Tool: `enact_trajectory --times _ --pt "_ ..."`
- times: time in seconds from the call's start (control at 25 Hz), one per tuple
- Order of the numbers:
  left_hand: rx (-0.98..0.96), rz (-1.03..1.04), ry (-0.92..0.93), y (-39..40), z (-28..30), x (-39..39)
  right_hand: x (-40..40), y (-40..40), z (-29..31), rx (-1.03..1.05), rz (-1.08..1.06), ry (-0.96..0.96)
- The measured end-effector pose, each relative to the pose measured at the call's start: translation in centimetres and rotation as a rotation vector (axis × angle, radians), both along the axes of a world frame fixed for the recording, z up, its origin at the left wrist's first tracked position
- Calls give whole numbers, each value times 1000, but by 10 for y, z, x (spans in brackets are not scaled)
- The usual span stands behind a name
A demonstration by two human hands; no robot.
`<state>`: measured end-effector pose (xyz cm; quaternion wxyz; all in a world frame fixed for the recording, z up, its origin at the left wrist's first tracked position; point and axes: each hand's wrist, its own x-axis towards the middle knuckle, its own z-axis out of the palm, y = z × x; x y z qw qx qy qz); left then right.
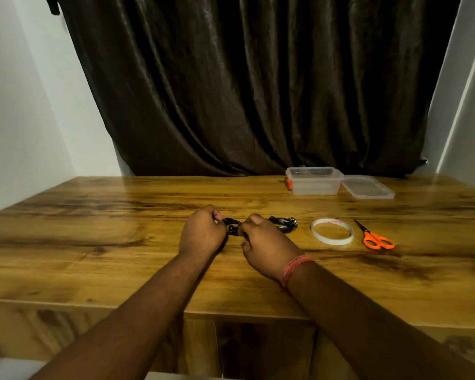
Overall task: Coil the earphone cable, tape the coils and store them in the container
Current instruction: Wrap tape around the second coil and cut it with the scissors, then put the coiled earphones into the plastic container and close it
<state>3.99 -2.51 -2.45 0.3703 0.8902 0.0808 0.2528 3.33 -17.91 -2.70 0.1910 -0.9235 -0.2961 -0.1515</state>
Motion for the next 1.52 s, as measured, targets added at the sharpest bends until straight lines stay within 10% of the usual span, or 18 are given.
enact_trajectory --times 0.92,1.52 --pt "-367 -47 1 16 -8 0 -24 21 -5 28 223 -41" --pt "15 33 220 1 27 -15 -24 15 21 116 131 414"
